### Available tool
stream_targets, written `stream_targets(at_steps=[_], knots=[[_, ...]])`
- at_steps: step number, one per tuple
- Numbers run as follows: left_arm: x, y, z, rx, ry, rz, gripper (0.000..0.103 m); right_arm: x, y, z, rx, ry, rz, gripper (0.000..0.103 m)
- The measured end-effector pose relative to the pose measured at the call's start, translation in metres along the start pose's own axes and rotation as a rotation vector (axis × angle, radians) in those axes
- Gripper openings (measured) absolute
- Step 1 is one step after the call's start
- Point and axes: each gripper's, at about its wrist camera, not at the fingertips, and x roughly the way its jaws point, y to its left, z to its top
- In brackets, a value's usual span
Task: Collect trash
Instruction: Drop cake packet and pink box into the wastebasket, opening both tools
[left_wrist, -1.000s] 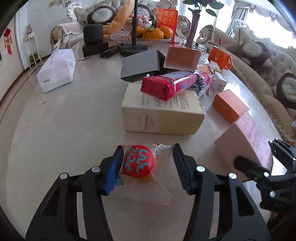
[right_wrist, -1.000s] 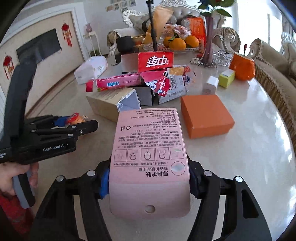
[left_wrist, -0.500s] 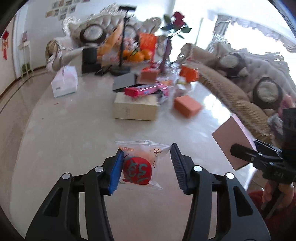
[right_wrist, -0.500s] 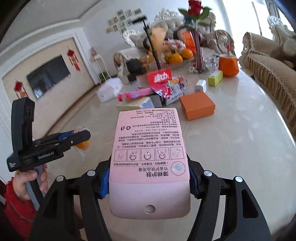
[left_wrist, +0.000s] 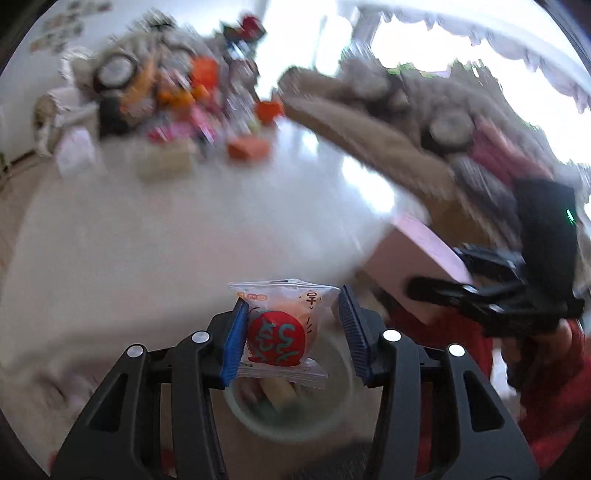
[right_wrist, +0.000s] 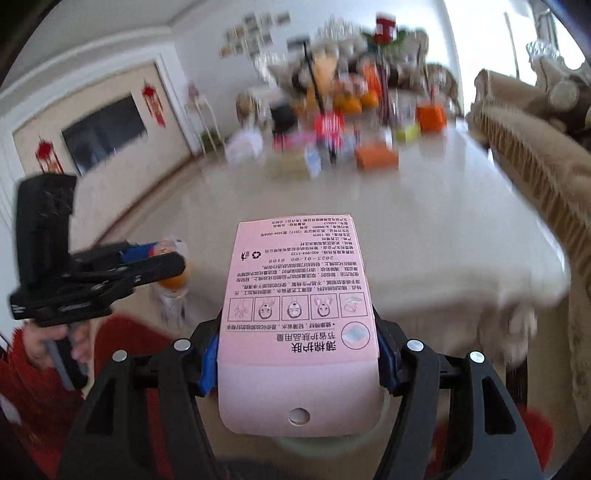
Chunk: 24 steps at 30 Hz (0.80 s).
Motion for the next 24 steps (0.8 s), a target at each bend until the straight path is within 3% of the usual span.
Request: stream_targets(at_steps=[3, 6, 8, 9, 12, 18, 24], knots=[[0.033, -0.008, -0.036, -0.004, 0.116, -0.015, 0.048, 0.031, -0.005, -0.030, 0.039, 0.112, -0.027, 0.062], [0.080, 0.005, -0.059, -0.071, 0.212, -0.028, 0.052, 0.065, -0.013, -0.043, 0.037, 0.165, -0.059, 0.062], [0.105, 0.012, -0.066, -0.090, 0.252, -0.003, 0.068, 0.092, -0.019, -0.047, 0.024, 0.195, -0.049, 0.064], [0.112, 0.014, -0.067, -0.088, 0.254, 0.020, 0.079, 0.101, -0.021, -0.051, 0.019, 0.201, -0.059, 0.070], [0.131, 0.017, -0.075, -0.054, 0.242, 0.106, 0.086, 0.123, -0.033, -0.057, 0.034, 0.222, -0.129, 0.075], [0.129, 0.021, -0.084, -0.077, 0.253, 0.100, 0.087, 0.123, -0.047, -0.072, 0.137, 0.256, -0.121, 0.075], [0.131, 0.022, -0.083, -0.087, 0.265, 0.126, 0.087, 0.119, -0.034, -0.087, 0.115, 0.287, -0.115, 0.076]])
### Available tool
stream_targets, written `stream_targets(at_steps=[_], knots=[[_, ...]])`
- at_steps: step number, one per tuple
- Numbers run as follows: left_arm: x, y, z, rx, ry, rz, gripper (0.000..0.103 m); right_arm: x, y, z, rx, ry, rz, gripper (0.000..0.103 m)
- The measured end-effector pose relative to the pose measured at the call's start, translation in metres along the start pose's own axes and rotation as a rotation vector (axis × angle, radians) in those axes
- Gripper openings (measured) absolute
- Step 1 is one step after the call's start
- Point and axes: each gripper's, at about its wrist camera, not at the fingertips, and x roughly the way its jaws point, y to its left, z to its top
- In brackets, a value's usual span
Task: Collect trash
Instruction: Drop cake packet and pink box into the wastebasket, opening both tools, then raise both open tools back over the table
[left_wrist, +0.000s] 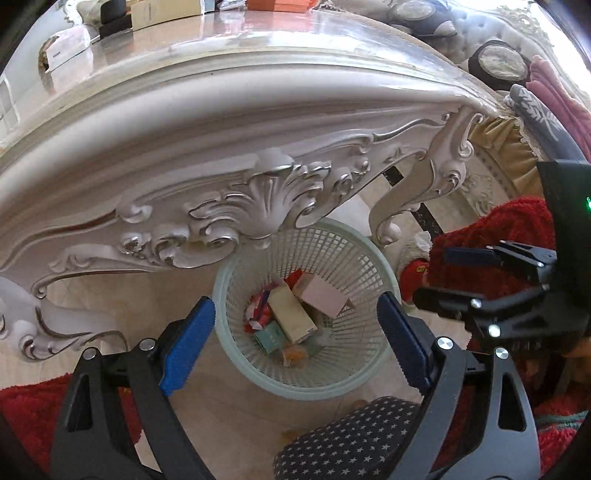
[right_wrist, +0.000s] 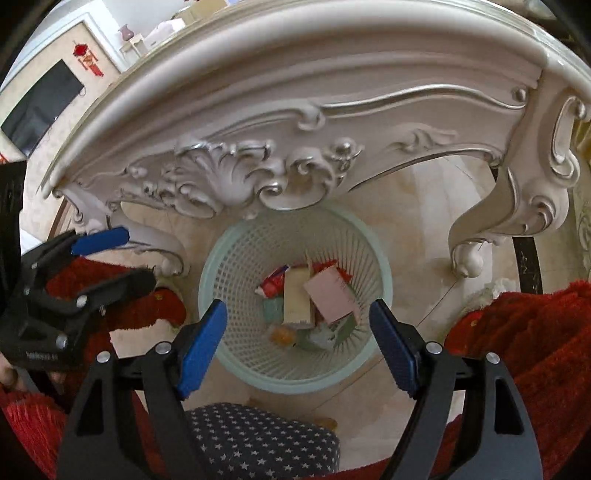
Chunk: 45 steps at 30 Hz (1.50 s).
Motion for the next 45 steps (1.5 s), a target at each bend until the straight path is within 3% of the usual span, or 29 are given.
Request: stream_targets(at_steps=[9, 15, 22, 25, 27, 29, 33, 41, 45], knots=[[-0.016, 0.002, 0.001, 0.003, 0.003, 0.020, 0.087, -0.027, 0.018, 0.005, -0.089, -0.070, -0.017, 0.076], [-0.071, 0.010, 0.023, -0.001, -0.103, -0.026, 0.087, -0.076, 0.019, 0.032, -0.090, -0.219, 0.008, 0.076], [-0.111, 0.055, 0.094, -0.004, -0.255, 0.128, 0.087, -0.101, 0.001, 0.098, -0.097, -0.359, -0.025, 0.080], [-0.109, 0.074, 0.125, -0.027, -0.296, 0.185, 0.087, -0.102, -0.005, 0.128, -0.122, -0.399, -0.060, 0.080], [-0.104, 0.086, 0.145, -0.067, -0.318, 0.182, 0.087, -0.100, -0.004, 0.144, -0.138, -0.422, -0.058, 0.084], [-0.095, 0.098, 0.168, -0.101, -0.342, 0.161, 0.094, -0.097, -0.004, 0.162, -0.149, -0.430, -0.056, 0.085], [-0.066, 0.107, 0.217, -0.099, -0.346, 0.201, 0.095, -0.081, -0.009, 0.208, -0.153, -0.442, -0.057, 0.088], [-0.025, 0.141, 0.280, -0.190, -0.335, 0.152, 0.095, -0.040, -0.015, 0.302, -0.206, -0.354, -0.088, 0.093], [-0.015, 0.149, 0.298, -0.200, -0.326, 0.144, 0.095, -0.025, -0.014, 0.328, -0.219, -0.329, -0.098, 0.093]])
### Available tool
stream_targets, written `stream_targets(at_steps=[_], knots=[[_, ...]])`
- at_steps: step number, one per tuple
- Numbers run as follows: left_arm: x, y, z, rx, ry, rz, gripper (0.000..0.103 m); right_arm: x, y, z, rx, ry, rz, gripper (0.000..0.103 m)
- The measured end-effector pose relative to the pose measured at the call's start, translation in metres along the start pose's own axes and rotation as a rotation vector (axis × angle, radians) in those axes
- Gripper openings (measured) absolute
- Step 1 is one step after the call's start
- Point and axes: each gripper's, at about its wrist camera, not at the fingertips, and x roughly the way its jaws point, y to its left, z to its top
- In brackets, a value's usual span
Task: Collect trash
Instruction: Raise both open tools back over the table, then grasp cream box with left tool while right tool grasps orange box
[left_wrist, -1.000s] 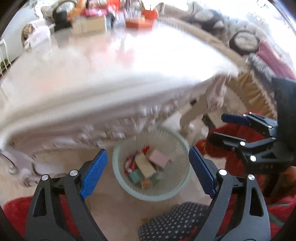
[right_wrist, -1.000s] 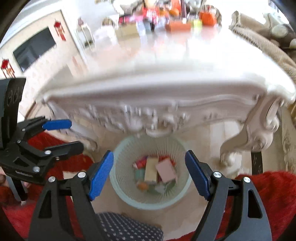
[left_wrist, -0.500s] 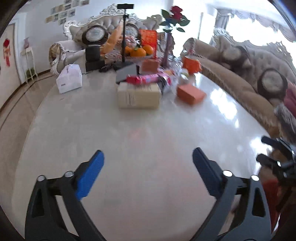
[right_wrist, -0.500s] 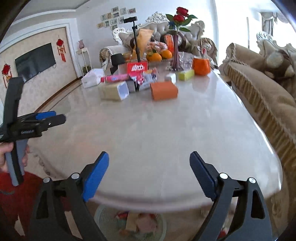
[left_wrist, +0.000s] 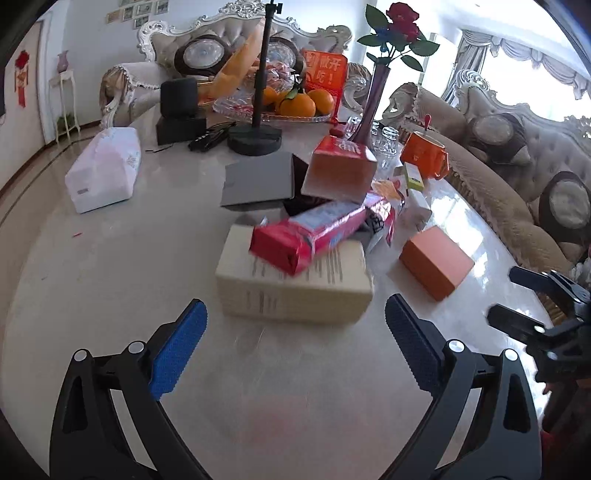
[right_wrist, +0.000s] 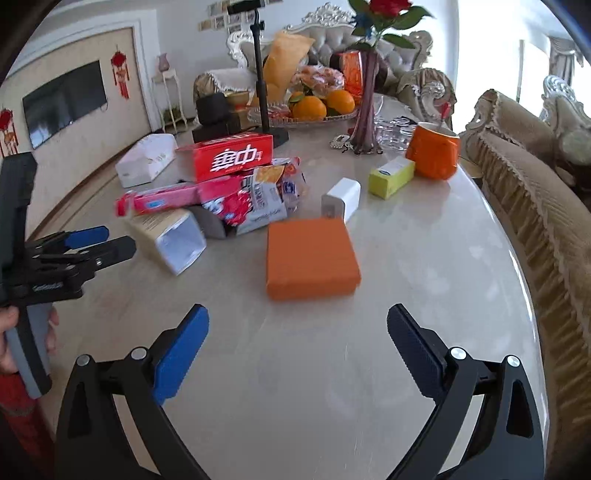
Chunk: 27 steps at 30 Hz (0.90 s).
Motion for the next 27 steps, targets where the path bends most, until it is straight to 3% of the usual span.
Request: stream_targets(at_steps=[7, 13, 20, 24, 27], knots=[[0.017, -0.003, 0.008, 0.077, 0.030, 0.011, 0.095, 0.006, -0.004, 0.009, 0.011, -0.013, -0.004, 0.093], [0.024, 0.012, 0.018, 0.008, 0.024, -0.057, 0.095, 0.013, -0.006, 0.014, 0.008, -0.021, -0.013, 0.093], [0.030, 0.015, 0.019, 0.073, 0.021, -0.127, 0.095, 0.030, -0.011, 0.014, 0.024, -0.006, 0.013, 0.093], [0.038, 0.023, 0.019, 0.015, 0.036, -0.134, 0.095, 0.043, -0.015, 0.013, 0.046, 0.037, 0.051, 0.093], [0.044, 0.024, 0.024, -0.023, 0.043, -0.121, 0.097, 0.040, -0.020, 0.014, 0.080, 0.018, 0.064, 0.093]])
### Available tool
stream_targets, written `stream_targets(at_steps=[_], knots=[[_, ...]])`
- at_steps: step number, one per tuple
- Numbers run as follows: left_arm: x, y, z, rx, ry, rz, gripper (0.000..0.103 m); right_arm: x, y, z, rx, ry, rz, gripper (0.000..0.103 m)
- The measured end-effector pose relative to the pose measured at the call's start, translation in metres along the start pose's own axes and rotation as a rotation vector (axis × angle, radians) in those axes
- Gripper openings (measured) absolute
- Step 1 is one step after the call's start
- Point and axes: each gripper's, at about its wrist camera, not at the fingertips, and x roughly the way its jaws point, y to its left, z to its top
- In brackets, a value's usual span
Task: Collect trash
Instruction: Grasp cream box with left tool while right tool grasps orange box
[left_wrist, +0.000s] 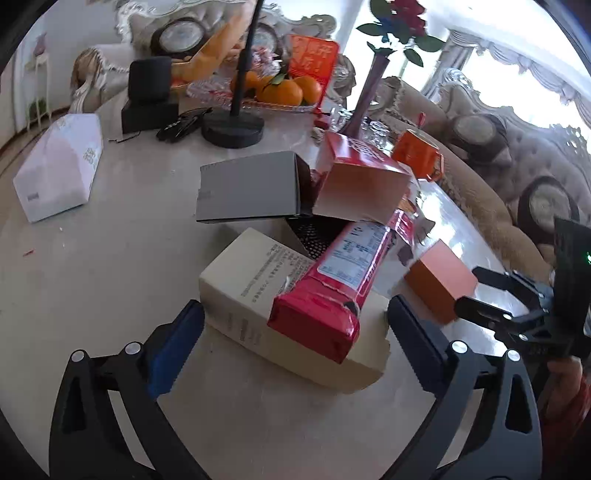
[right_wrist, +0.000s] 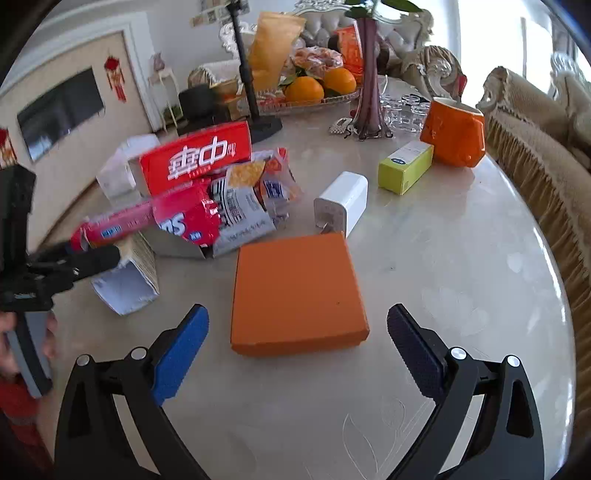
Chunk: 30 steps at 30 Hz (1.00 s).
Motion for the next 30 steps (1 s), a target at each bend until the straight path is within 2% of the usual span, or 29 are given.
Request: stream_targets(at_steps=[2, 7, 10, 13, 16, 20, 22, 25, 30], knots=[[-0.004, -0.005, 0.002, -0.004, -0.001, 0.061, 0.097, -0.001, -0.002, 0.000, 0.005, -0.008, -0.001, 0.093], [-0.031, -0.042, -0.008, -0.032, -0.069, 0.148, 0.097, -0.002, -0.005, 0.002, 0.002, -0.013, -0.004, 0.093], [-0.017, -0.063, -0.007, -0.074, -0.079, 0.249, 0.097, 0.000, -0.004, 0.003, -0.005, -0.013, 0.005, 0.093], [0.000, -0.068, -0.004, -0.147, -0.077, 0.308, 0.097, 0.002, -0.001, 0.002, -0.030, 0.007, 0.016, 0.093], [0.015, -0.065, 0.002, -0.205, -0.075, 0.392, 0.097, 0.006, -0.002, 0.004, -0.046, 0.023, 0.003, 0.093], [0.026, -0.049, 0.006, -0.277, -0.049, 0.450, 0.097, 0.015, -0.002, 0.008, -0.057, 0.051, -0.022, 0.093], [0.030, -0.043, 0.004, -0.261, -0.015, 0.491, 0.097, 0.019, -0.001, 0.009, -0.060, 0.066, -0.033, 0.093], [0.027, -0.029, 0.000, -0.266, 0.027, 0.476, 0.097, 0.021, 0.001, 0.009, -0.073, 0.077, -0.050, 0.093], [0.023, -0.007, -0.002, -0.216, 0.088, 0.512, 0.097, 0.025, 0.003, 0.008, -0.087, 0.101, -0.072, 0.093]])
